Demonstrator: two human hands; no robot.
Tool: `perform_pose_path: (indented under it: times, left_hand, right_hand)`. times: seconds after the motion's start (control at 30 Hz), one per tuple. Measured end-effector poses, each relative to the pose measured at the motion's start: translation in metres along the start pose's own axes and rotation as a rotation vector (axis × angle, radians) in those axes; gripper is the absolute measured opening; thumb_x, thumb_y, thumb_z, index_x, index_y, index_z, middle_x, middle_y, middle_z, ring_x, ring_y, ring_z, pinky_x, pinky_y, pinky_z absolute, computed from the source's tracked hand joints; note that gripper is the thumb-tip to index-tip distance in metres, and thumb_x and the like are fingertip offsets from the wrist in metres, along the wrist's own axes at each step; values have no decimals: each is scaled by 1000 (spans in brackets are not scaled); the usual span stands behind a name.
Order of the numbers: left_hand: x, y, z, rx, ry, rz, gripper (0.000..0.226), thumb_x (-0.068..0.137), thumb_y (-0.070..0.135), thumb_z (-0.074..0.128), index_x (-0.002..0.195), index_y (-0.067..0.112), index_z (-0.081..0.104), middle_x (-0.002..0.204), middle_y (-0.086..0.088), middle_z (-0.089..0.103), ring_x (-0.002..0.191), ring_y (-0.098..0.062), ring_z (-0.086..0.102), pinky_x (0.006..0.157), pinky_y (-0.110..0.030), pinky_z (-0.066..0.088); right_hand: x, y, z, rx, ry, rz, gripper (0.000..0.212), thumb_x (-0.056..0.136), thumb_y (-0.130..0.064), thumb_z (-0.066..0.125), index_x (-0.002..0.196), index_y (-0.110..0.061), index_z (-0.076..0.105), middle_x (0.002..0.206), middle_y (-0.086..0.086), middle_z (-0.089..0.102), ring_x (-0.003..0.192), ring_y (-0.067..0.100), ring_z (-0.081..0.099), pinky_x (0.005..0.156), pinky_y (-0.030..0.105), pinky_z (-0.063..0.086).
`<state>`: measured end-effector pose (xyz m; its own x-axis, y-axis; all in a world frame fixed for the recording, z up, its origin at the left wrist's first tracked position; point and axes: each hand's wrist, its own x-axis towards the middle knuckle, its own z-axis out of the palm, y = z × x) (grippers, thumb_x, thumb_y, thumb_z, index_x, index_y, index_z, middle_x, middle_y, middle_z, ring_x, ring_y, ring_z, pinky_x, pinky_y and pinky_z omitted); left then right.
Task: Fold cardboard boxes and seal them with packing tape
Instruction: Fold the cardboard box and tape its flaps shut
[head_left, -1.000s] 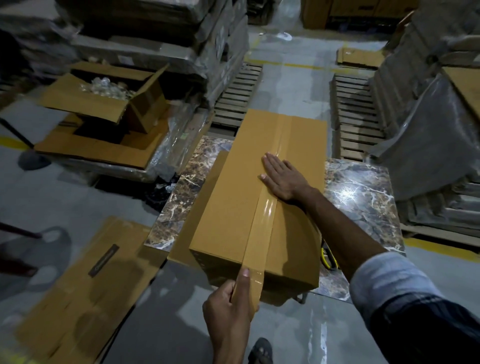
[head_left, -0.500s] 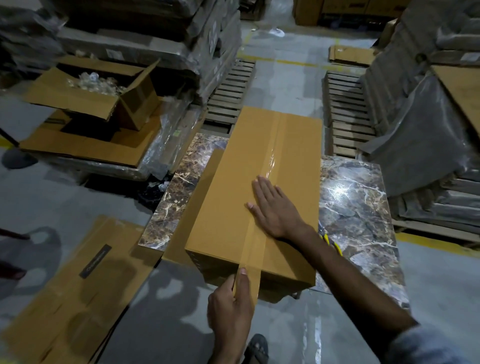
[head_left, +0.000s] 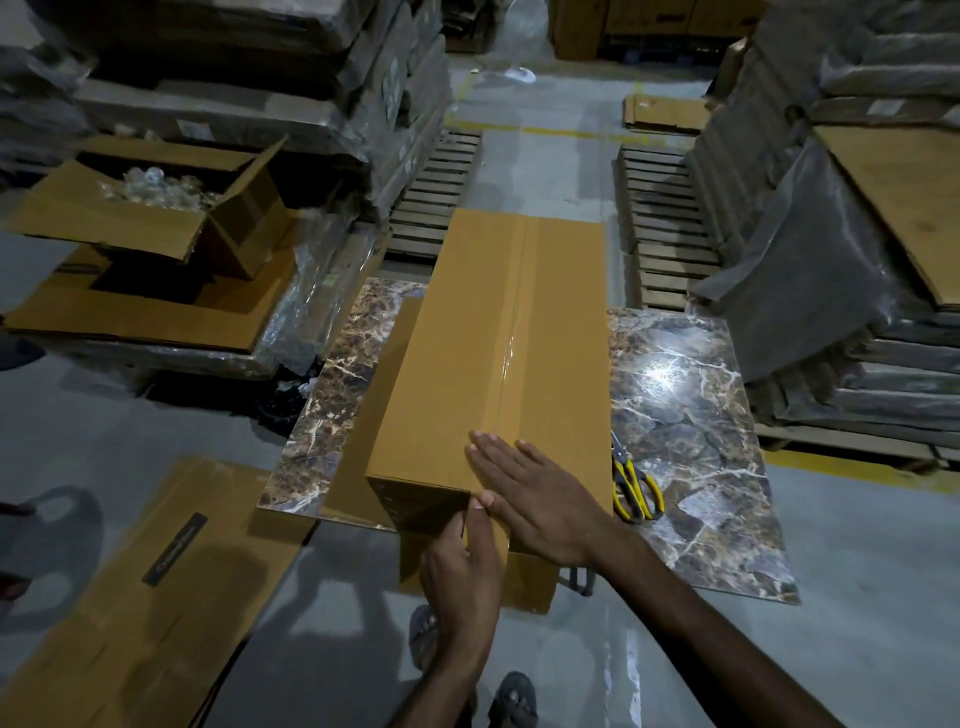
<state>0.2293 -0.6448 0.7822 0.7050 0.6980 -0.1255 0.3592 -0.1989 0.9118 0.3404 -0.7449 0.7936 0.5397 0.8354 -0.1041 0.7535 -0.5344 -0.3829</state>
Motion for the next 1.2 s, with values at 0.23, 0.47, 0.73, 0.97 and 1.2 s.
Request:
perform_pose_path:
  times: [0.23,0.47,0.73,0.97,1.2]
  left_hand:
    - [-9,-17,-18,-67,-189,27,37,104,58,45,94,38,75,84,13,77,83,-4,70,74,-37,55]
    - [-12,-44,-25,-3,-275,14,63,98,76,42,85,25,77,70,-2,75,70,-21,74,65,-50,55]
    - [-21,-49,-9,114,-106,-56,63,95,72,40,74,25,77,57,3,70,56,-10,69,52,-28,51]
    - [-16,-41,-5,-50,-156,-160,50,103,52,50,81,15,76,63,-3,73,59,-18,73,59,-33,54]
    - [-9,-38,-4,-53,-122,-193,49,99,52,57,70,15,70,52,10,56,54,-9,51,59,-32,39]
  right_hand:
    - [-15,-3,3,-88,-12,-64,65,110,-55,7,165,-23,-4,172,-7,-9,157,4,-13,130,40,2]
    - [-19,-1,1,-231,-23,-174,73,108,-64,15,165,-26,-10,172,-8,-12,157,11,-16,130,45,1]
    - [-24,6,1,-439,7,-296,78,106,-66,20,166,-19,1,173,-3,-9,160,20,-8,128,52,6]
    - [-37,8,19,-601,111,-245,86,103,-72,21,166,-15,5,174,2,-5,160,23,-8,128,51,-2]
    - [-43,10,25,-587,116,-267,105,95,-83,25,165,-8,3,173,7,-2,160,20,-7,129,43,-2]
